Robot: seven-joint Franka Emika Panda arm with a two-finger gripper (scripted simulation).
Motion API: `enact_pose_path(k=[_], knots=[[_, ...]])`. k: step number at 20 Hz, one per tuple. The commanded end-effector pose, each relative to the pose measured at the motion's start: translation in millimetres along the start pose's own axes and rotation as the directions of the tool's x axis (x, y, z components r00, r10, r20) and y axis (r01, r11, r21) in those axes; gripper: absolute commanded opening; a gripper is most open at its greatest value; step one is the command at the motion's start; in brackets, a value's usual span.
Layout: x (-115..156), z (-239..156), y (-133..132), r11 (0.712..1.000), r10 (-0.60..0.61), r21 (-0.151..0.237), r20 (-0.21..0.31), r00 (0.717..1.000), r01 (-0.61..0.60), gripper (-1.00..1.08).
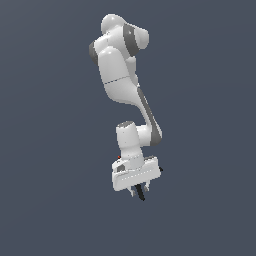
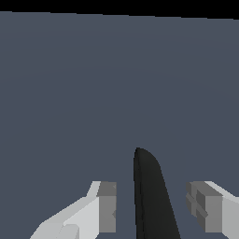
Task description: Pick up the object and move it to a goal position.
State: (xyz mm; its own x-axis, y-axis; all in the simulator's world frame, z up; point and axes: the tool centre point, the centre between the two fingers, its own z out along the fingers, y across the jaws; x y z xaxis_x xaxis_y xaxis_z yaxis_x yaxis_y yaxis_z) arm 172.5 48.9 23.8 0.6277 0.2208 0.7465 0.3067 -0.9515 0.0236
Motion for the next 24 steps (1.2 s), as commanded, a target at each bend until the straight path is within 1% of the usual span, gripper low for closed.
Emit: enact_pose_path(k=[1, 3, 4, 16, 24], knots=[[0.3, 2.9, 0.3, 1.0, 0.0, 0.0, -0.001, 1.0, 0.0, 0.28], [0.6, 3.1, 0.4, 1.0, 0.0, 0.0, -0.001, 1.0, 0.0, 0.28], [0.6, 3.1, 0.4, 1.0, 0.0, 0.0, -0.001, 1.0, 0.0, -1.0], [0.6, 2.6, 0.1, 1.0, 0.0, 0.0, -0.001, 1.0, 0.0, -1.0], [10.4, -11.2, -7.6, 1.0, 0.001, -0.001, 0.0, 1.0, -0.001, -1.0]])
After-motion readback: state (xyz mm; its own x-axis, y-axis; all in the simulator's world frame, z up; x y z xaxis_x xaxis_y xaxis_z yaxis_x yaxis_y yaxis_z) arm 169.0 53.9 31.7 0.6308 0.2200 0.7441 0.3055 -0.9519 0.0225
